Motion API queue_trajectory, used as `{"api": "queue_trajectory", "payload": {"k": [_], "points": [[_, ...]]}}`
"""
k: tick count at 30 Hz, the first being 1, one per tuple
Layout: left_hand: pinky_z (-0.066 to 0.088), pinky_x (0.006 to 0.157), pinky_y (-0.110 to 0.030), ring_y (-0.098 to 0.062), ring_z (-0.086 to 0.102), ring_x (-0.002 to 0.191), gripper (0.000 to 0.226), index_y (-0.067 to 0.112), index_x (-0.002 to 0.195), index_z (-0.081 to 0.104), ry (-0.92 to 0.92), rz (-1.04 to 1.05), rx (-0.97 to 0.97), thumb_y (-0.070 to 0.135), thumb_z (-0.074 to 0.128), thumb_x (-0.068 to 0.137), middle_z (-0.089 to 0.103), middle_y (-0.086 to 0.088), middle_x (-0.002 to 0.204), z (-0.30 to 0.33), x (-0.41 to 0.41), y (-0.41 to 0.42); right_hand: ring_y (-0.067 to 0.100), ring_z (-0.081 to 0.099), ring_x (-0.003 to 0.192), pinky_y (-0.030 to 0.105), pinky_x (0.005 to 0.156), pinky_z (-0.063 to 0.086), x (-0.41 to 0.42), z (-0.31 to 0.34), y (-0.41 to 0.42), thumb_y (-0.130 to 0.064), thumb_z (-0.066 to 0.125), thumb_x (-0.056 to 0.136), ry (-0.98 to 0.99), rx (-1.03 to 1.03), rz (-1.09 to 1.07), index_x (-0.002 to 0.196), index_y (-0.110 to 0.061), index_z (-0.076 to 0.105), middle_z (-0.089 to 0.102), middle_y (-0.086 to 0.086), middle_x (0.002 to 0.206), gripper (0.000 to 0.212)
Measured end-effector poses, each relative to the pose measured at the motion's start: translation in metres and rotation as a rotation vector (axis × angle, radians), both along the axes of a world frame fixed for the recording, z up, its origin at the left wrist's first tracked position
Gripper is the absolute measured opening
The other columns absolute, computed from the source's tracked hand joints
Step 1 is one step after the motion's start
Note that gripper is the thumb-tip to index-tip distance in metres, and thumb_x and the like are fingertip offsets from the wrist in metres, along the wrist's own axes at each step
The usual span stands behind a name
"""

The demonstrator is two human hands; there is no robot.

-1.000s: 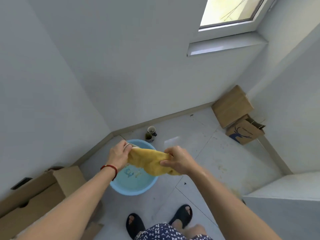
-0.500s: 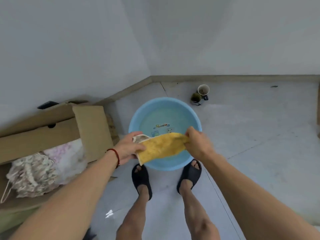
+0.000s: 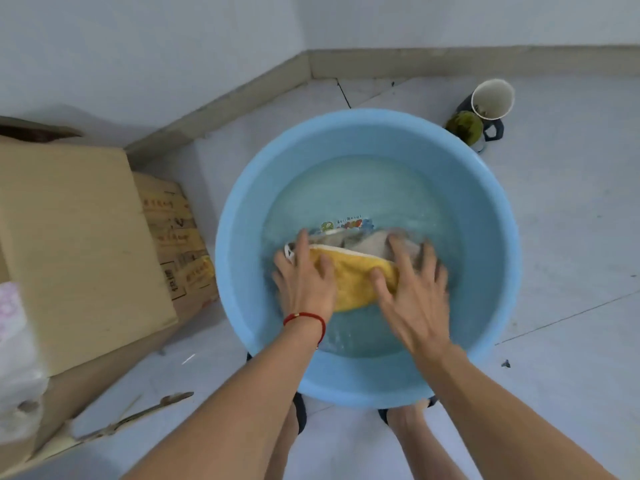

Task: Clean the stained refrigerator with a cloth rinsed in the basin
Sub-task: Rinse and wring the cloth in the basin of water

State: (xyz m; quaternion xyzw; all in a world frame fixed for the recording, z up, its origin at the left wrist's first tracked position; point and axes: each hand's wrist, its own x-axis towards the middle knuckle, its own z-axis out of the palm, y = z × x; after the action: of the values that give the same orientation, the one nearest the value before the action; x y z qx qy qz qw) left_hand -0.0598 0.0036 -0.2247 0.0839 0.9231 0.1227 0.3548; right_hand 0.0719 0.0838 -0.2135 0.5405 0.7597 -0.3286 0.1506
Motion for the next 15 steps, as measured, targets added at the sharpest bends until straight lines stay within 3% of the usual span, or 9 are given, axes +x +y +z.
{"api": "queue_trajectory", "payload": {"k": [2,4,6,8,9,11,13,15], "points": [[0.032,0.113,-0.043,-0.038,0.039,0.134,0.054,0.045,0.153,0.028,-0.073,0.103,-0.016,0.051,0.041,0.101,0.026,-0.014,0.150,-0.008,0.006,0.006,0.038,0.039,0.128,0.050,0.107,0.037,-0.021,-0.010,-0.007,-0.059,0.050,0.096,0.044,-0.021,-0.162,0.146,-0.039,0.045,0.035,0.011,0.154,0.054],[0.038,0.109,-0.039,-0.037,0.048,0.129,0.048,0.037,0.148,0.038,-0.145,0.267,0.073,0.052,0.039,0.103,0.034,-0.015,0.146,-0.013,0.006,0.011,0.030,0.052,0.112,0.043,0.103,0.045,-0.046,-0.009,-0.011,-0.056,0.056,0.096,0.268,-0.191,-0.405,0.123,-0.029,0.060,0.050,0.007,0.130,0.038],[0.041,0.110,-0.037,-0.030,0.055,0.125,0.042,0.029,0.140,0.050,-0.247,0.402,0.236,0.049,0.038,0.105,0.053,-0.010,0.139,-0.014,0.003,0.018,0.022,0.064,0.098,0.039,0.093,0.055,-0.069,-0.002,-0.009,-0.058,0.062,0.095,0.474,-0.524,-0.753,0.104,-0.024,0.067,0.066,0.004,0.107,0.035],[0.052,0.102,-0.047,-0.027,0.067,0.111,0.033,0.031,0.120,0.065,-0.391,0.489,0.327,0.049,0.044,0.102,0.072,-0.002,0.117,-0.011,0.000,0.022,0.020,0.072,0.090,0.041,0.088,0.060,-0.083,-0.003,-0.007,-0.066,0.067,0.085,0.486,-0.562,-0.831,0.093,-0.024,0.073,0.075,0.000,0.089,0.044],[0.057,0.094,-0.050,-0.029,0.071,0.103,0.028,0.029,0.106,0.070,-0.427,0.487,0.331,0.045,0.048,0.100,0.076,-0.002,0.105,-0.010,-0.001,0.021,0.022,0.072,0.088,0.043,0.086,0.060,-0.087,-0.005,-0.005,-0.069,0.068,0.081,0.437,-0.458,-0.743,0.088,-0.023,0.072,0.075,-0.001,0.083,0.046],[0.058,0.088,-0.048,-0.033,0.070,0.098,0.029,0.017,0.089,0.066,-0.387,0.295,0.247,0.034,0.046,0.101,0.076,-0.008,0.097,-0.002,-0.008,0.018,0.034,0.069,0.089,0.042,0.082,0.056,-0.085,-0.014,0.003,-0.071,0.061,0.086,0.255,-0.222,-0.423,0.087,-0.020,0.068,0.073,0.008,0.085,0.052],[0.051,0.084,-0.041,-0.036,0.064,0.099,0.034,0.012,0.091,0.061,-0.228,0.046,0.164,0.032,0.039,0.108,0.071,-0.016,0.102,0.006,-0.014,0.010,0.043,0.067,0.097,0.042,0.076,0.048,-0.075,-0.021,0.017,-0.068,0.047,0.097,0.025,-0.035,0.001,0.102,-0.018,0.064,0.071,0.017,0.099,0.054],[0.045,0.079,-0.040,-0.038,0.061,0.099,0.037,0.010,0.104,0.062,-0.076,-0.011,0.138,0.037,0.038,0.109,0.067,-0.018,0.104,0.010,-0.019,0.001,0.042,0.065,0.098,0.042,0.070,0.041,-0.065,-0.026,0.029,-0.059,0.039,0.101,-0.082,0.159,0.256,0.113,-0.014,0.057,0.064,0.017,0.108,0.050]]}}
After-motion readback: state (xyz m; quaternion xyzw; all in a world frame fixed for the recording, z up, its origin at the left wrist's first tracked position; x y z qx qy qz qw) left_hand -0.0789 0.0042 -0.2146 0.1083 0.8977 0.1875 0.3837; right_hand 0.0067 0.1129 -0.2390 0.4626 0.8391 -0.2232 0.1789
